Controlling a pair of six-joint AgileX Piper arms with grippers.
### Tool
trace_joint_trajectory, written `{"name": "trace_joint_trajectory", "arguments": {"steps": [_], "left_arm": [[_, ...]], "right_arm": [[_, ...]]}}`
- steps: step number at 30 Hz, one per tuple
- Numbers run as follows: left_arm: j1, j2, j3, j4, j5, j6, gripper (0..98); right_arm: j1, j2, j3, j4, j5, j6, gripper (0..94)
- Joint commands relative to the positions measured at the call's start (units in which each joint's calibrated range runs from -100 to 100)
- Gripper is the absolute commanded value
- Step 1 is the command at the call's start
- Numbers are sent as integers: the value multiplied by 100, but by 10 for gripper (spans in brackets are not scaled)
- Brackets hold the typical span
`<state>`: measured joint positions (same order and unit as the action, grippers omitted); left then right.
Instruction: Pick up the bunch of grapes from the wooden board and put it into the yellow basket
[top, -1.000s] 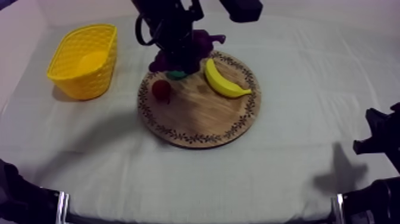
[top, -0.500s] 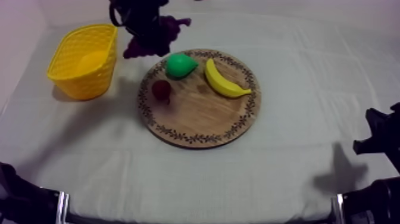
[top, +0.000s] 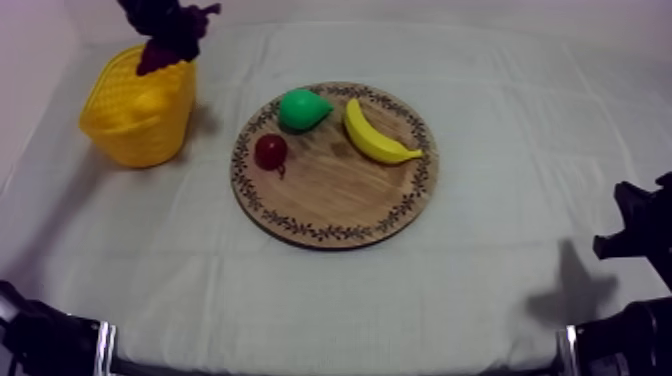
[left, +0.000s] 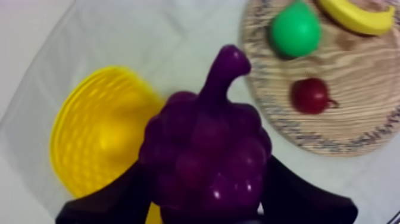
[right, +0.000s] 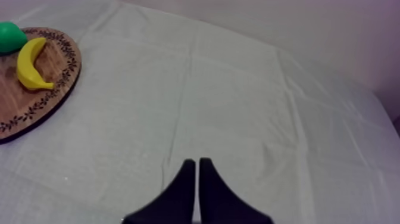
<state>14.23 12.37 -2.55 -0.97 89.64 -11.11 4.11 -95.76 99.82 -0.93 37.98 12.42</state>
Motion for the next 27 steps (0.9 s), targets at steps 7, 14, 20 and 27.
{"name": "trace_joint_trajectory", "arguments": {"steps": [7, 14, 20, 27], "left_arm": [[-929, 16, -114, -22, -15, -14, 529], [-1118, 227, -216, -92, -16, 59, 536], [-1124, 670, -262, -31, -94, 155, 545], [-1086, 1214, -189, 68, -353, 241, 575]], "right_arm": [[2, 0, -4, -2, 0, 1, 3], [2, 0, -4, -2, 0, 1, 3], [2, 0, -4, -2, 0, 1, 3], [2, 0, -4, -2, 0, 1, 3]]}}
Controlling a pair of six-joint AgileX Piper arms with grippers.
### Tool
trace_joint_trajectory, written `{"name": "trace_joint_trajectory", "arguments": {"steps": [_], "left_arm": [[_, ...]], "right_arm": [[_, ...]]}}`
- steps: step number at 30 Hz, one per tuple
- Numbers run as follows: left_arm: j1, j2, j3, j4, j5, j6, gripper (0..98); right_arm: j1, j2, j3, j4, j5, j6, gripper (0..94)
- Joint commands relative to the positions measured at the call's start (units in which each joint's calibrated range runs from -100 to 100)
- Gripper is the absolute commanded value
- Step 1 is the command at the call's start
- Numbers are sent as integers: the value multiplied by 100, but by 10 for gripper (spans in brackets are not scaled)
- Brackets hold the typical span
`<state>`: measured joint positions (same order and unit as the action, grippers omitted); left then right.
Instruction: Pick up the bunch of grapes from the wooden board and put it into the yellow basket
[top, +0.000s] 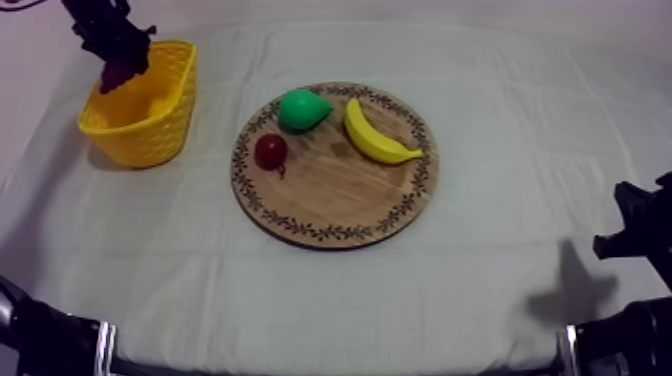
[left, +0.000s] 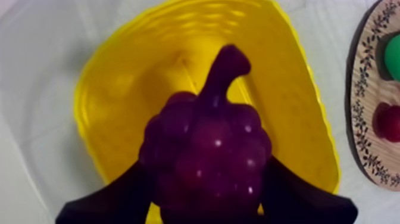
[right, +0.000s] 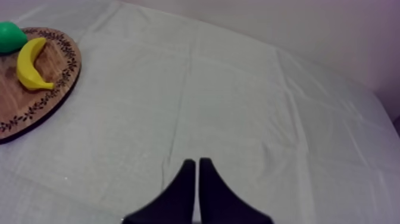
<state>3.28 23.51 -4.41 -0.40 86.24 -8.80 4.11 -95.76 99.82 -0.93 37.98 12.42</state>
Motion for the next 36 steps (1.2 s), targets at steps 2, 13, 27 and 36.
{"name": "trace_joint_trajectory", "arguments": {"steps": [2, 13, 27, 36], "left_arm": [[22, 230, -15, 38, -31, 24, 601], [11, 661, 23, 168, 64, 240, 894], [-50, -90, 299, 178, -270, 377, 694], [-42, -1432, 1386, 294, -951, 477, 494]], "right_arm": [[2, 0, -4, -2, 0, 1, 3], [2, 0, -4, -2, 0, 1, 3], [2, 0, -4, -2, 0, 1, 3], [2, 0, -4, -2, 0, 1, 3]]}}
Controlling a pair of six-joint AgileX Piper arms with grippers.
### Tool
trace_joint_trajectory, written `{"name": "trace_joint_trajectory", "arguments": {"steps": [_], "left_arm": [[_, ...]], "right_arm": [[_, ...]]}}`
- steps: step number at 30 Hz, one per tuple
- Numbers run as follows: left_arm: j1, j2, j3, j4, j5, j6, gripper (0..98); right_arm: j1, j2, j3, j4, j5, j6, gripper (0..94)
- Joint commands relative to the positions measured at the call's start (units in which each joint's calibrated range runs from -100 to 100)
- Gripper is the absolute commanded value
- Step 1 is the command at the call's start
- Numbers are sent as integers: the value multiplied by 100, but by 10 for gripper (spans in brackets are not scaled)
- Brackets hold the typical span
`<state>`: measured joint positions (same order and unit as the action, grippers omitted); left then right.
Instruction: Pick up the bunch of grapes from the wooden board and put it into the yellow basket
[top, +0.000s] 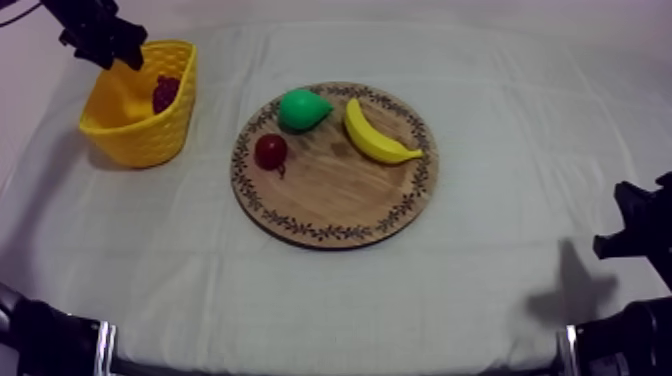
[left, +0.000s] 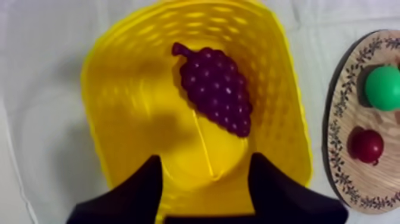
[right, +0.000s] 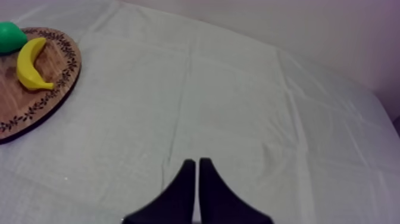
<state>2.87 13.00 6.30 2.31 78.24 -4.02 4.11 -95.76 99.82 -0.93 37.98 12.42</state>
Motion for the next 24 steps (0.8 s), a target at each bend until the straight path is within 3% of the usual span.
{"name": "trace_joint_trajectory", "arguments": {"steps": [1, 15, 24], "left_arm": [[-8, -565, 490, 51, -259, -9, 476], [-129, -3528, 3153, 362, -1651, -255, 250], [-141, -5628, 5430, 702, -3160, -409, 75]], "right_arm": [[2, 0, -4, -2, 0, 1, 3], [2, 0, -4, -2, 0, 0, 3], [2, 0, -4, -2, 0, 1, 3]]}}
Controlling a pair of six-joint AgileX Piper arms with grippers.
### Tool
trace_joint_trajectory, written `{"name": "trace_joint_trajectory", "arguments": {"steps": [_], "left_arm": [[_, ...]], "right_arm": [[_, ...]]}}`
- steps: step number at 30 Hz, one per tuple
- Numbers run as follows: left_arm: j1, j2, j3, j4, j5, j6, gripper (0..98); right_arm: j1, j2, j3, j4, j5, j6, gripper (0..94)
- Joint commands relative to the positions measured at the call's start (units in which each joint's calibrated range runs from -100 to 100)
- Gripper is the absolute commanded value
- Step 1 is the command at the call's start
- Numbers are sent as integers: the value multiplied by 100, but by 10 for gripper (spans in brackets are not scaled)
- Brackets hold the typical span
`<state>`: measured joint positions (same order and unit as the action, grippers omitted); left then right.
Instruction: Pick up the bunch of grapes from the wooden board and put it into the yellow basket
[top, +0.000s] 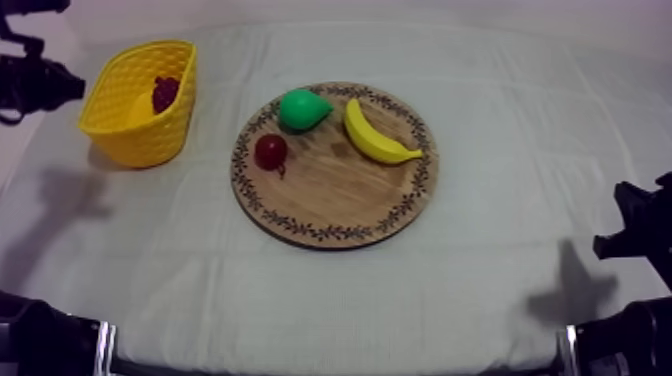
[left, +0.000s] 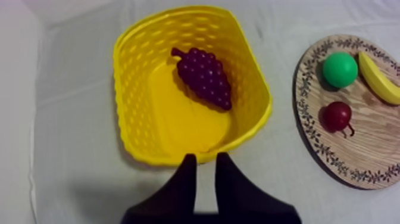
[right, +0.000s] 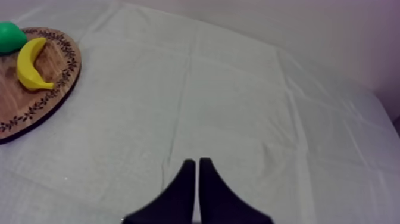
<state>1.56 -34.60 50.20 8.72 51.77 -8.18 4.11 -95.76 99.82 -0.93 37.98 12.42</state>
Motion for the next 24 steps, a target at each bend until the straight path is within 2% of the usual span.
{"name": "trace_joint_trajectory", "arguments": {"steps": [1, 4, 9, 11, 18, 24], "left_arm": [[-22, -1096, 1338, 84, -721, 43, 53], [-42, -1760, 2108, 92, -1163, 77, 18], [-41, -2798, 3112, 90, -1545, -4, 3], [-20, -3140, 3381, 44, -1513, -49, 2], [88, -4123, 3988, -338, -1082, 12, 0], [271, -5021, 4291, -403, -889, -43, 0]], "right_arm": [[2, 0, -4, -2, 0, 1, 3], [2, 0, -4, -2, 0, 1, 3], [2, 0, -4, -2, 0, 1, 3], [2, 0, -4, -2, 0, 1, 3], [2, 0, -4, -2, 0, 1, 3], [2, 0, -4, -2, 0, 0, 3]]}}
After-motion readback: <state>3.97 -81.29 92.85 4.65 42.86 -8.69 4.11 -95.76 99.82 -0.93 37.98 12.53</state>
